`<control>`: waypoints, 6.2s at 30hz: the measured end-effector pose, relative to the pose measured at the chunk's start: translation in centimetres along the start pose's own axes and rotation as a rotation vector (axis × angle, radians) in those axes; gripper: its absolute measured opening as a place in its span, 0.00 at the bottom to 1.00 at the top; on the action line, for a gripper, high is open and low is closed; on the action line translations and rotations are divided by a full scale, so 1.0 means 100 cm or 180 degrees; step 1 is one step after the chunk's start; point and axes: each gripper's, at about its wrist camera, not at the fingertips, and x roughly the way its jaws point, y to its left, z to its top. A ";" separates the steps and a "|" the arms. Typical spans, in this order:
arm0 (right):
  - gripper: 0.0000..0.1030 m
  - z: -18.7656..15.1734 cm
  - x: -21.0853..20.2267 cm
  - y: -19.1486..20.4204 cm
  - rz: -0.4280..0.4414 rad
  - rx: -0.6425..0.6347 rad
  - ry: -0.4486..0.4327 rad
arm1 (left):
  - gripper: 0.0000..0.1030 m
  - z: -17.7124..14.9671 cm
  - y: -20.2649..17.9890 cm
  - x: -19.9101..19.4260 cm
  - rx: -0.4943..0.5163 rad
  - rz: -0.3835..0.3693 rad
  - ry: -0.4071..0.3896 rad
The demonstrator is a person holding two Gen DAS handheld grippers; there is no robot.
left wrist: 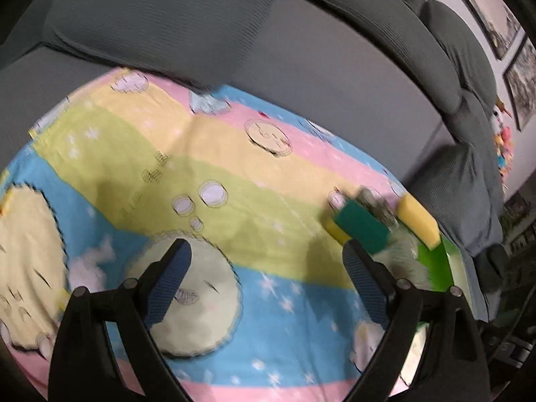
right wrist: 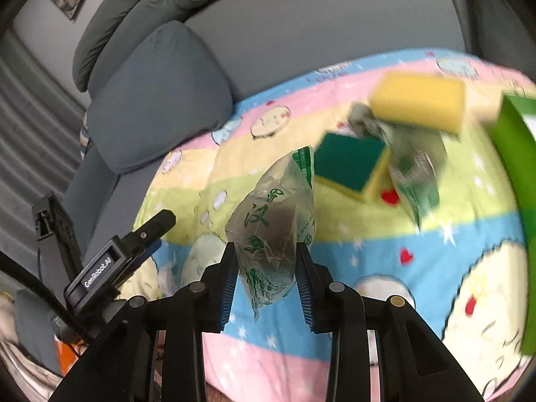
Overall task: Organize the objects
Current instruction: 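Lift the clear snack bag with the right tool toward the green box, then carry the snack bag over the white box and open the right tool, then move the right tool to the plain yellow sponge and grasp it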
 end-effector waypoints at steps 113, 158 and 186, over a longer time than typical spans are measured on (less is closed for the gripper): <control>0.55 -0.021 -0.187 -0.244 -0.0911 0.1445 -0.1456 | 0.44 -0.152 -0.381 0.118 0.2474 -0.1709 0.1300; 0.64 0.007 -0.150 -0.158 -0.0249 0.0952 -0.1251 | 0.89 -0.054 -0.193 0.060 0.1430 -0.0414 0.0420; 0.37 0.089 -0.037 -0.139 -0.0132 0.1084 -0.0832 | 0.89 -0.024 -0.100 0.069 0.0448 -0.0400 0.0491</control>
